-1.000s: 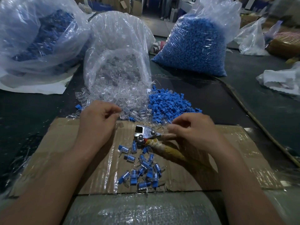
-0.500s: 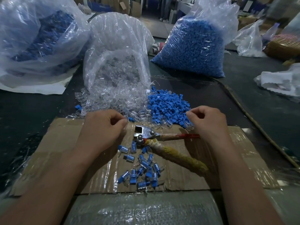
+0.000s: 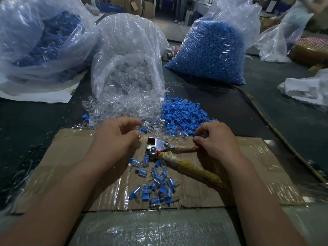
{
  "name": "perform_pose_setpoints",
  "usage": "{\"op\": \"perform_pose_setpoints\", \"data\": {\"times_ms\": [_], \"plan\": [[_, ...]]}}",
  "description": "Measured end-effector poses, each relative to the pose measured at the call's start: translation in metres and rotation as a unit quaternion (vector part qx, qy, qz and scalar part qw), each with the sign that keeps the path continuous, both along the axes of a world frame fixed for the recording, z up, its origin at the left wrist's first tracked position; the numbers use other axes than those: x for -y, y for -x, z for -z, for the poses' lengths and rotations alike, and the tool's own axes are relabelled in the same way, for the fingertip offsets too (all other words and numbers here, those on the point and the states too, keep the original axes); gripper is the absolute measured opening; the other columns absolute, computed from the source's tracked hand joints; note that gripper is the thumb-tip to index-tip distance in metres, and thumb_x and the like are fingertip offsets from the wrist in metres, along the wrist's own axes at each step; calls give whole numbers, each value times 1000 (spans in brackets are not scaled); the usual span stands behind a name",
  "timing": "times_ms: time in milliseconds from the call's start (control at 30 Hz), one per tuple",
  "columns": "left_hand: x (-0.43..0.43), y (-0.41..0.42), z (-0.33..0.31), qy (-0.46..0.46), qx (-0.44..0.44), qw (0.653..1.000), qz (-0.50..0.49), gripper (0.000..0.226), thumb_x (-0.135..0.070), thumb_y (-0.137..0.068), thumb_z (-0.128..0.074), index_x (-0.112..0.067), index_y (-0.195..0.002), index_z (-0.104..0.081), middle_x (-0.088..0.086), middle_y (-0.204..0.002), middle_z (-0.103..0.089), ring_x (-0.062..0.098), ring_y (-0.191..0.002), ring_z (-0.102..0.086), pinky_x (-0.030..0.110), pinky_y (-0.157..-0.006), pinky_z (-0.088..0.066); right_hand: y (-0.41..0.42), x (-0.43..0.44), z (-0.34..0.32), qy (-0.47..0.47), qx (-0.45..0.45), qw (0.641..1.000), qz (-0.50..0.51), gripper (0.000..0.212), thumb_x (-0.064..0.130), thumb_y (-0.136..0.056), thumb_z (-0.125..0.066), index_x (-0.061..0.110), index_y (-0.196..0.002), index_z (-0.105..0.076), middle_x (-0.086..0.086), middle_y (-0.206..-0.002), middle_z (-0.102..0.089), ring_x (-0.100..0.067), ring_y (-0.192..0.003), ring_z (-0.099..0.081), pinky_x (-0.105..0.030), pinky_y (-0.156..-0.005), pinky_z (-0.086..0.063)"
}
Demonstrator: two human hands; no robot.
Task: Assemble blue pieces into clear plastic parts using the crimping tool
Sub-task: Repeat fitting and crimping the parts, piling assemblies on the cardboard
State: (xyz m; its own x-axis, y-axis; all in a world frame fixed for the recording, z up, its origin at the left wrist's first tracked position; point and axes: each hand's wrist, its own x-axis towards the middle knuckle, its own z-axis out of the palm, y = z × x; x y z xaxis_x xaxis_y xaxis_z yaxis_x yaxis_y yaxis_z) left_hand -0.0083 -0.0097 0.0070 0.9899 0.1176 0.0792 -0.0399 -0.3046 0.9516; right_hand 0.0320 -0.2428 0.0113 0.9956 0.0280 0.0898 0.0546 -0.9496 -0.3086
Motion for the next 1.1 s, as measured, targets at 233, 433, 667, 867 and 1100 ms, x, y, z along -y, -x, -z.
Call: {"op": "perform_pose_setpoints", "data": {"times_ms": [233, 433, 667, 867, 1100], "plan": [[1, 1, -2, 115, -39, 992, 34, 12, 3, -77, -64, -9, -75, -65, 8, -68, -69, 16, -61, -69, 18, -50, -52, 4, -2, -3, -35, 50, 997, -45, 9, 25, -82, -66, 28, -78, -58, 11, -85, -48, -11, -88, -45, -29, -78, -36], [5, 5, -7, 132, -34, 989, 52, 5, -3, -75, -64, -7, -77, -64, 9, -69, -70, 15, -61, -69, 20, -51, -54, 12, -10, -9, -245, 74, 965, -51, 19, 13, -86, -62, 28, -98, -61, 18, -80, -55, 6, -70, -52, -4, -62, -39], [9, 8, -11, 144, -19, 988, 47, 5, -2, -77, -61, -7, -78, -61, 6, -69, -71, 15, -60, -69, 20, -53, -55, 29, -36, -18, -383, 40, 913, -137, 29, 12, -79, -69, 39, -84, -60, 15, -77, -64, -1, -73, -62, -14, -71, -51], [18, 12, -13, 132, -21, 989, 57, 9, 0, -76, -64, -9, -75, -63, 7, -64, -71, 15, -56, -68, 19, -51, -54, 41, -54, -17, -430, 72, 872, -223, 32, 6, -70, -75, 34, -83, -64, 22, -75, -65, 2, -76, -63, -10, -70, -49], [20, 16, -16, 147, -18, 985, 84, 13, 3, -75, -61, -10, -77, -63, 6, -64, -71, 12, -54, -66, 15, -50, -51, 40, -58, -12, -383, 78, 888, -243, 32, 7, -73, -74, 32, -90, -64, 19, -84, -62, -1, -83, -61, -17, -77, -51]]}}
